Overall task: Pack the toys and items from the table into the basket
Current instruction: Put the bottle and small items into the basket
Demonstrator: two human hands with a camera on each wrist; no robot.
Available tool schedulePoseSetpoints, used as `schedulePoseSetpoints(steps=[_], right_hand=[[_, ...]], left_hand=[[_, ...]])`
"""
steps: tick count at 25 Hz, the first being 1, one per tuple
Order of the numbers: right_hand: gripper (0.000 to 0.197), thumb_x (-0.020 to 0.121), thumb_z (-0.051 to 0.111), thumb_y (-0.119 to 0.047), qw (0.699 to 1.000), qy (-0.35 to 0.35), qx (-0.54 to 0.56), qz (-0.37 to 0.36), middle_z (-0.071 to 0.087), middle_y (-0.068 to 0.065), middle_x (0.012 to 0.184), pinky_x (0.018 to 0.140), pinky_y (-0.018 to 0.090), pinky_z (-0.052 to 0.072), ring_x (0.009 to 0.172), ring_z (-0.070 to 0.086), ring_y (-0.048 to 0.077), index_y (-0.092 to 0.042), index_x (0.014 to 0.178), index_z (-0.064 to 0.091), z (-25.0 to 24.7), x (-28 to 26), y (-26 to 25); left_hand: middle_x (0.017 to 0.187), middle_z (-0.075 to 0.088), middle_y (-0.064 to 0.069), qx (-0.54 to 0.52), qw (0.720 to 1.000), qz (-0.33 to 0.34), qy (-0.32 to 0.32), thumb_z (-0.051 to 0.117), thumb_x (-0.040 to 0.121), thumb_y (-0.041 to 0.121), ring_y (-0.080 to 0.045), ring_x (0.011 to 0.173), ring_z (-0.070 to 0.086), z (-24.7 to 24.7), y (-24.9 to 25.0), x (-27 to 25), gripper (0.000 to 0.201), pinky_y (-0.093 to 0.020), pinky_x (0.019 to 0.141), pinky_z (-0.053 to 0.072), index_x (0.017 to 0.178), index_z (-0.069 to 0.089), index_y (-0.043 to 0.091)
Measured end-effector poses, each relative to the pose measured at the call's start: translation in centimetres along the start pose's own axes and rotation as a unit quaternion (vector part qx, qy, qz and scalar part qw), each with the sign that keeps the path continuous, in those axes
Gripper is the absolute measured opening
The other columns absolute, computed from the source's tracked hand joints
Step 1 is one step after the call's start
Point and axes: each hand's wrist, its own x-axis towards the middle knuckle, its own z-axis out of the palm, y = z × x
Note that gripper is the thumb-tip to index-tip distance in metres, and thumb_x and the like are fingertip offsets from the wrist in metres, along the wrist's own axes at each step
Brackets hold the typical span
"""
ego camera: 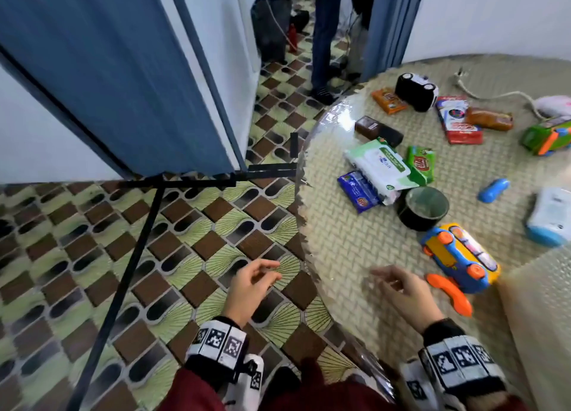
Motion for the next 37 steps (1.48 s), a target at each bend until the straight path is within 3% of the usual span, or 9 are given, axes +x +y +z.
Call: schedulePoseSetpoints(steps=[8, 12, 15, 17, 20, 24, 28, 33, 37], right_hand=[[0.024, 0.082, 0.062, 0.004, 0.987, 0.126, 0.048, 0.091, 0.064, -0.012, 0.075, 0.059, 0.007, 0.041, 0.068, 0.057, -0.011, -0.019, 0.087, 0.064, 0.0, 2.1, 0.5], [0.021, 0.083, 0.064, 0.000, 0.968, 0.197, 0.075, 0.134, 0.067, -0.007, 0.078, 0.060, 0.009, 0.042, 0.069, 0.058, -0.009, -0.021, 0.083, 0.065, 0.0, 3.4, 0.2], [0.017, 0.083, 0.065, -0.002, 0.940, 0.265, 0.115, 0.183, 0.069, -0.005, 0.079, 0.063, 0.011, 0.045, 0.069, 0.061, -0.004, -0.019, 0.081, 0.067, 0.7, 4.6, -0.8], [0.023, 0.084, 0.065, -0.004, 0.921, 0.296, 0.134, 0.215, 0.071, 0.000, 0.078, 0.069, 0.024, 0.051, 0.068, 0.064, 0.006, -0.026, 0.079, 0.066, 1.1, 5.6, -1.3], [0.028, 0.085, 0.062, -0.003, 0.901, 0.322, 0.153, 0.246, 0.072, 0.006, 0.079, 0.070, 0.035, 0.051, 0.069, 0.064, 0.018, -0.030, 0.080, 0.063, 1.6, 6.5, -2.3], [0.027, 0.086, 0.059, 0.000, 0.874, 0.380, 0.166, 0.252, 0.070, 0.006, 0.077, 0.070, 0.041, 0.053, 0.068, 0.064, 0.019, -0.026, 0.079, 0.065, 0.7, 8.0, -3.9], [0.024, 0.087, 0.058, -0.002, 0.879, 0.382, 0.151, 0.241, 0.069, 0.011, 0.076, 0.066, 0.033, 0.050, 0.062, 0.058, 0.009, -0.024, 0.081, 0.064, -2.8, 9.4, -5.1], [0.013, 0.086, 0.060, -0.006, 0.883, 0.387, 0.098, 0.248, 0.062, -0.002, 0.068, 0.058, 0.015, 0.042, 0.058, 0.053, 0.006, -0.015, 0.088, 0.070, -9.8, 11.7, -4.9], [0.016, 0.088, 0.056, -0.010, 0.852, 0.412, 0.051, 0.319, 0.061, -0.002, 0.077, 0.065, 0.022, 0.040, 0.070, 0.056, 0.011, -0.012, 0.097, 0.068, -16.6, 14.0, -1.7]], left_hand=[[0.092, 0.073, 0.001, 0.054, 0.982, 0.051, -0.176, 0.061, 0.089, 0.005, -0.016, 0.096, 0.067, 5.4, 5.3, 11.6, 0.020, -0.031, 0.087, 0.052, 0.092, 0.068, 0.024], [0.096, 0.071, 0.002, 0.099, 0.955, 0.106, -0.259, 0.059, 0.090, 0.005, -0.009, 0.093, 0.065, 8.1, 8.0, 16.3, 0.022, -0.009, 0.075, 0.048, 0.092, 0.066, 0.025], [0.096, 0.070, 0.004, 0.118, 0.932, 0.167, -0.298, 0.059, 0.089, 0.001, 0.005, 0.083, 0.061, 9.7, 10.6, 19.9, 0.022, -0.005, 0.069, 0.044, 0.093, 0.067, 0.021], [0.097, 0.069, 0.002, 0.130, 0.915, 0.207, -0.322, 0.061, 0.087, -0.001, 0.007, 0.079, 0.061, 11.0, 12.0, 22.2, 0.021, -0.006, 0.070, 0.044, 0.097, 0.067, 0.017], [0.102, 0.067, 0.003, 0.137, 0.878, 0.294, -0.352, 0.064, 0.085, 0.007, -0.012, 0.095, 0.062, 13.6, 14.1, 25.1, 0.018, -0.023, 0.085, 0.048, 0.097, 0.067, 0.020], [0.110, 0.065, 0.000, 0.198, 0.803, 0.421, -0.373, 0.052, 0.080, 0.038, -0.020, 0.109, 0.056, 18.8, 16.9, 28.1, 0.038, -0.035, 0.097, 0.041, 0.105, 0.067, 0.014], [0.145, 0.046, -0.002, 0.359, 0.720, 0.448, -0.390, 0.056, 0.093, 0.035, -0.023, 0.143, 0.026, 24.6, 17.5, 30.6, 0.043, -0.037, 0.111, 0.021, 0.131, 0.053, 0.018], [0.151, 0.038, 0.004, 0.462, 0.666, 0.473, -0.346, 0.011, 0.079, 0.073, -0.019, 0.145, 0.020, 26.6, 15.3, 31.5, 0.084, -0.036, 0.115, 0.010, 0.144, 0.038, 0.027], [0.143, 0.049, 0.004, 0.442, 0.668, 0.514, -0.307, 0.015, 0.082, 0.070, -0.019, 0.137, 0.037, 26.7, 14.2, 31.6, 0.078, -0.037, 0.112, 0.019, 0.139, 0.047, 0.027]])
